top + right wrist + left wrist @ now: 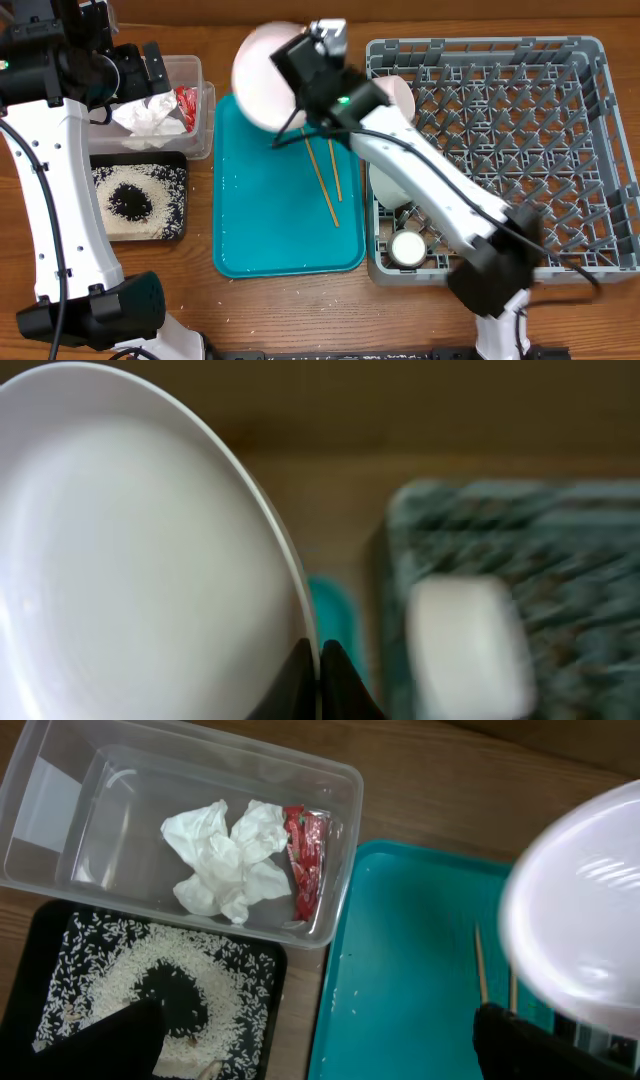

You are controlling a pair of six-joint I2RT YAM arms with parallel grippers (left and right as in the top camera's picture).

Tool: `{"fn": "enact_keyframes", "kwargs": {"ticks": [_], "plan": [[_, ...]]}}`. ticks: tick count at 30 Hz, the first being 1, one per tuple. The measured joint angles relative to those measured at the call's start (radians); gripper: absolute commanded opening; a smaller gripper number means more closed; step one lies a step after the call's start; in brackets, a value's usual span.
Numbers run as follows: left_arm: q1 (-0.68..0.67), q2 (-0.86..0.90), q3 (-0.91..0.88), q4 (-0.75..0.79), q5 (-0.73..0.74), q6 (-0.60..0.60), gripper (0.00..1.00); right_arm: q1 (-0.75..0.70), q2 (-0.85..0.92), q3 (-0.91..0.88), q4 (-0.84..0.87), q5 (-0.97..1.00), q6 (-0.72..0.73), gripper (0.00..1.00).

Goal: Sort waste into correct bins and load items into the dishwasher
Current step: 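Carry the plate right and stand it upright in the rack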

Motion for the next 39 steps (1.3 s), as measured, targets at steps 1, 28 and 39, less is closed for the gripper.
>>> {"fn": "enact_keyframes", "kwargs": {"ticks": [1,28,39], "plan": [[0.0,0.0,0.0,0.0,0.0,0.0,1.0,0.0,-0.029,0.003,0.002,0.07,-0.017,0.04],[0.0,0.0,0.0,0.0,0.0,0.0,1.0,-0.204,-0.15,-0.073,-0.643,0.728,0.276,0.04],[0.0,0.0,0.0,0.0,0.0,0.0,1.0,-0.248,-0.15,-0.329,-0.387,0.693,0.297,0.04]]}}
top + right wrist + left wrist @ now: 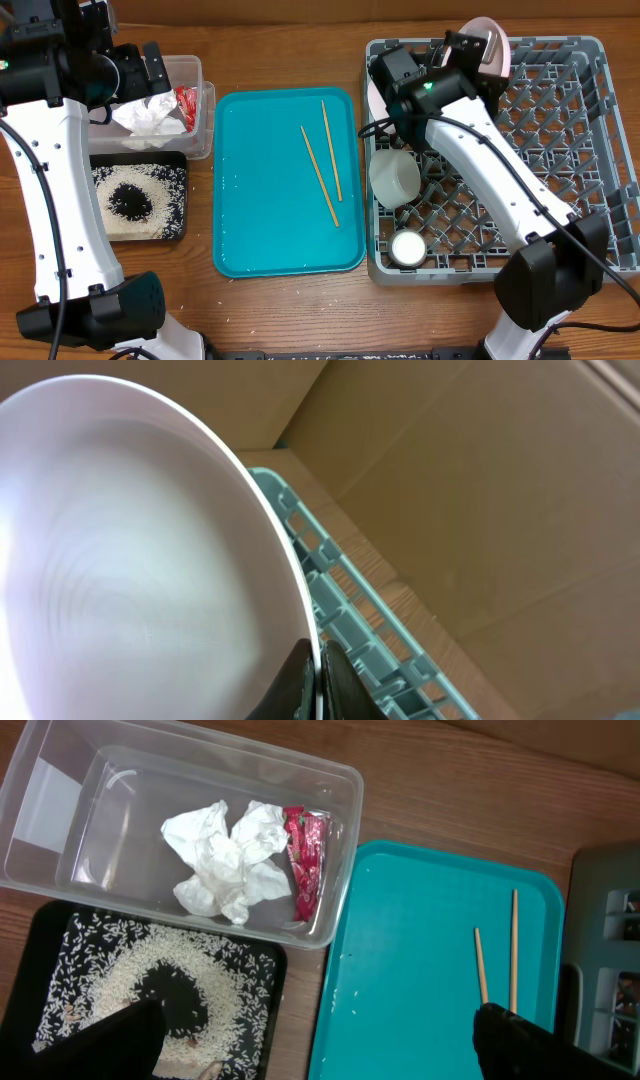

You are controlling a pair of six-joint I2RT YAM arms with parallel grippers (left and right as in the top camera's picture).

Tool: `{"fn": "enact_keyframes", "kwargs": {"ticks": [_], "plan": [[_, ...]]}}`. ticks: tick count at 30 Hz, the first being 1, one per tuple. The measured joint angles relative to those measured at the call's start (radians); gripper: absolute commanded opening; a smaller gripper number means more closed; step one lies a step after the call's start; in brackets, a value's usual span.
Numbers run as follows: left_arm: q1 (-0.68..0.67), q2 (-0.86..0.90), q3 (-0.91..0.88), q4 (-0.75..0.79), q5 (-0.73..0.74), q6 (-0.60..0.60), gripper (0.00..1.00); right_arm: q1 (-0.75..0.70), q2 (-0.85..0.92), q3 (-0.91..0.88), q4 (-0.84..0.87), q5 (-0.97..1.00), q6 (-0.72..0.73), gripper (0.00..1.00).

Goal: Sort waste into correct bins and load items into the dishwasher
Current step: 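Carry the plate right and stand it upright in the rack, then release the plate and move right gripper toward the chopsticks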

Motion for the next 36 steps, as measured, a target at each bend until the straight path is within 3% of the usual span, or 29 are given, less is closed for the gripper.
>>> {"fn": "enact_keyframes", "kwargs": {"ticks": [11,15,18,20,29,36], "plan": [[0.0,0.0,0.0,0.0,0.0,0.0,1.0,-0.008,0.0,-0.146,0.211,-0.024,-0.042,0.05],[0.0,0.0,0.0,0.0,0.0,0.0,1.0,-0.011,0.0,-0.153,0.242,-0.076,-0.056,0.22],[0.0,0.0,0.0,0.0,0.0,0.0,1.0,-0.013,0.0,-0.153,0.274,-0.13,-0.102,0.5],[0.0,0.0,0.0,0.0,0.0,0.0,1.0,-0.013,0.0,-0.153,0.283,-0.162,-0.133,0.56],[0.0,0.0,0.0,0.0,0.0,0.0,1.0,-0.013,-0.001,-0.127,0.284,-0.444,-0.331,0.63],[0.0,0.0,0.0,0.0,0.0,0.0,1.0,-0.013,-0.051,0.078,0.222,-0.765,-0.451,0.67]]}}
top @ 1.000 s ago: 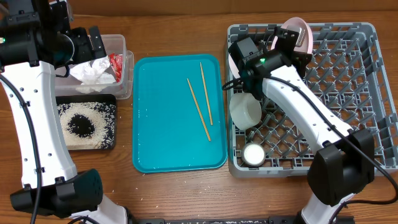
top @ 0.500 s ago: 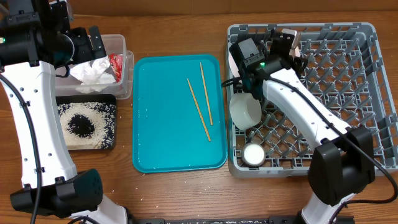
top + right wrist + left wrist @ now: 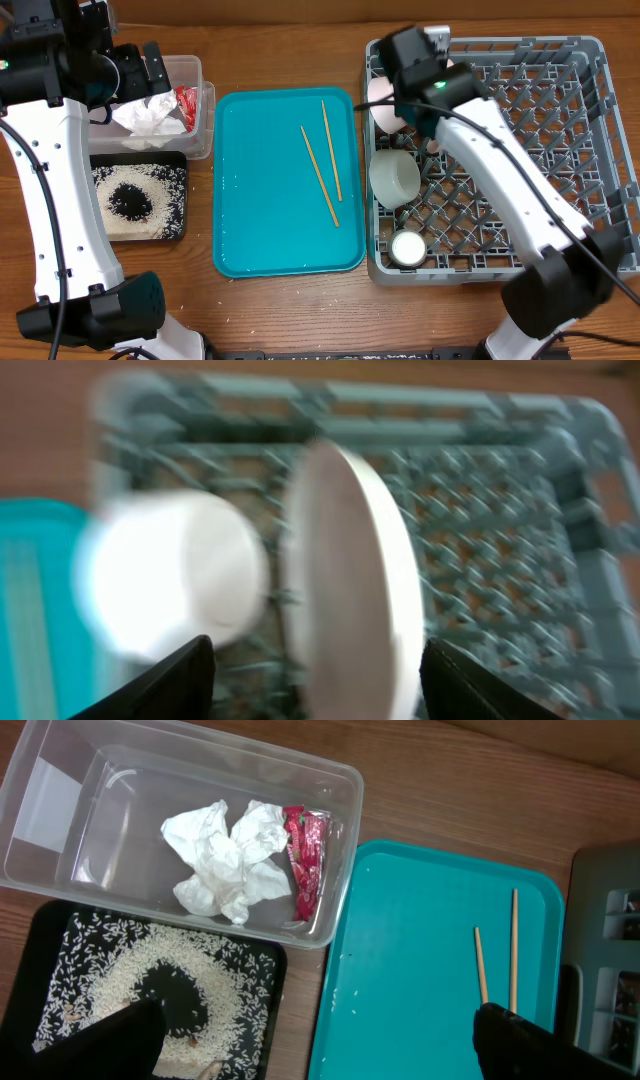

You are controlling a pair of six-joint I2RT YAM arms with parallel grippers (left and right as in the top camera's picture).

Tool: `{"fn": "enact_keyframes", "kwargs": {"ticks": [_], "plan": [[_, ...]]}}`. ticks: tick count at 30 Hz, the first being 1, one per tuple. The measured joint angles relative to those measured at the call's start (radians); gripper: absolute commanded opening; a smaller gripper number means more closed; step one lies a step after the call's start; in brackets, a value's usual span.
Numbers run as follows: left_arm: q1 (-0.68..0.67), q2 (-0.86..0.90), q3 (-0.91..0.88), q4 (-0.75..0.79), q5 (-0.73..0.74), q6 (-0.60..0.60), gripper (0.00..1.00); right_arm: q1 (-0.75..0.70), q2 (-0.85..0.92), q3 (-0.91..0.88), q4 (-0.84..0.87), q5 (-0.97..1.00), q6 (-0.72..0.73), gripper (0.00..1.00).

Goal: Sort waste into correct bins and load items into the dishwasher
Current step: 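Release the plate and move right gripper toward the chopsticks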

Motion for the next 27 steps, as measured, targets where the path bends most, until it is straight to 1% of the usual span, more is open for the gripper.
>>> {"fn": "enact_keyframes", "kwargs": {"ticks": [3,7,12,15,19,27], "plan": [[0.0,0.0,0.0,0.0,0.0,0.0,1.0,0.0,-0.042,0.047,0.001,-0.099,-0.018,0.67],[0.0,0.0,0.0,0.0,0.0,0.0,1.0,0.0,-0.065,0.058,-0.01,-0.209,-0.03,0.66],[0.0,0.0,0.0,0.0,0.0,0.0,1.0,0.002,-0.042,0.058,-0.014,-0.363,-0.039,0.56],[0.0,0.0,0.0,0.0,0.0,0.0,1.0,0.018,-0.02,0.057,-0.008,-0.433,-0.041,0.54],[0.0,0.0,0.0,0.0,0.0,0.0,1.0,0.08,0.035,0.057,-0.007,-0.474,-0.052,0.54],[0.0,0.0,0.0,0.0,0.0,0.0,1.0,0.226,0.248,0.054,-0.007,-0.527,-0.078,0.53]]}}
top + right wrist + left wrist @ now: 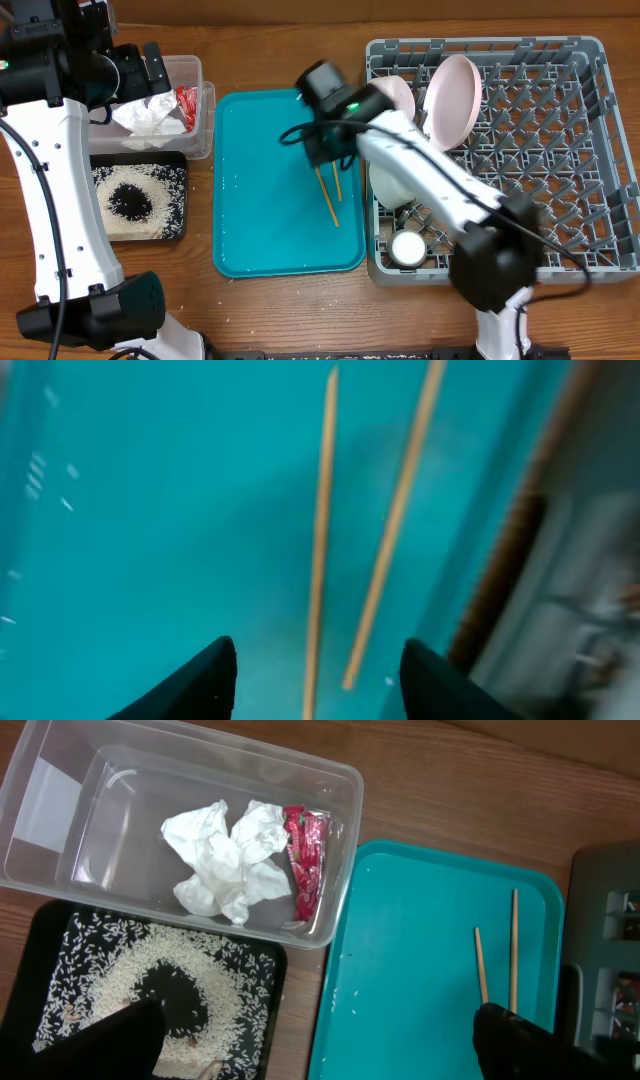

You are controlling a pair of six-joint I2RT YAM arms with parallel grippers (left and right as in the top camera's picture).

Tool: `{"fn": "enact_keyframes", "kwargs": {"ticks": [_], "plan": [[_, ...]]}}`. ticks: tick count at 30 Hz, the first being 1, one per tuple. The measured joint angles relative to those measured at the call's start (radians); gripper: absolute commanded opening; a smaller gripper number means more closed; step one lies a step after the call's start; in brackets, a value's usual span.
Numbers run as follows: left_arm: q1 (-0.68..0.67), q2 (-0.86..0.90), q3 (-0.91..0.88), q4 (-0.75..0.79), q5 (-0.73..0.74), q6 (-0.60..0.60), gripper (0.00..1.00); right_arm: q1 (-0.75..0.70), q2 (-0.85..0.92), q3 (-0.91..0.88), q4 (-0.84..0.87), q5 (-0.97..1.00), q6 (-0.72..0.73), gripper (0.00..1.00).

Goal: Sort waste into correct bins and load items into the dishwasher
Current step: 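Release the plate and move right gripper toward the chopsticks, then lower the right gripper over the chopsticks and close on one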

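Note:
Two wooden chopsticks (pixel 331 195) (pixel 323 530) lie on the teal tray (pixel 260 220). My right gripper (pixel 320 670) hangs open right over them, at the tray's upper right (pixel 322 140). A pink plate (pixel 452 88) stands on edge in the grey dish rack (pixel 560 150), beside a pink bowl (pixel 396 95), a white cup (pixel 392 180) and a small round lid (pixel 407 247). High at the far left, my left gripper (pixel 310 1050) is open above the bins, nothing between its fingers.
A clear bin (pixel 185 110) (pixel 120 820) holds crumpled white tissue (pixel 225 860) and a red wrapper (pixel 303 860). Below it a black tray (pixel 138 200) holds scattered rice. A few rice grains dot the teal tray.
My right gripper has left the rack and now hangs open over the chopsticks on the teal tray. The pink plate stays standing in the rack. The left arm has not moved.
My right gripper first held the pink plate above the tray's top edge. Then it carried the plate over the rack's back left corner. Then it was open with the plate standing in the rack. Now it is back over the tray, above the chopsticks.

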Motion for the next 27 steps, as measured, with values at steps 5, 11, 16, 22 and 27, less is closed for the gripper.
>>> {"fn": "enact_keyframes", "kwargs": {"ticks": [5,11,16,22,27], "plan": [[0.0,0.0,0.0,0.0,0.0,0.0,1.0,0.02,0.106,-0.002,0.014,-0.06,-0.002,0.51],[0.0,0.0,0.0,0.0,0.0,0.0,1.0,0.016,0.133,-0.005,0.043,-0.096,0.016,0.44],[0.0,0.0,0.0,0.0,0.0,0.0,1.0,0.016,0.15,-0.005,0.064,-0.129,0.03,0.43],[0.0,0.0,0.0,0.0,0.0,0.0,1.0,0.016,0.216,-0.002,0.084,-0.136,0.044,0.4],[0.0,0.0,0.0,0.0,0.0,0.0,1.0,0.016,0.228,-0.003,0.097,-0.119,0.056,0.34]]}}
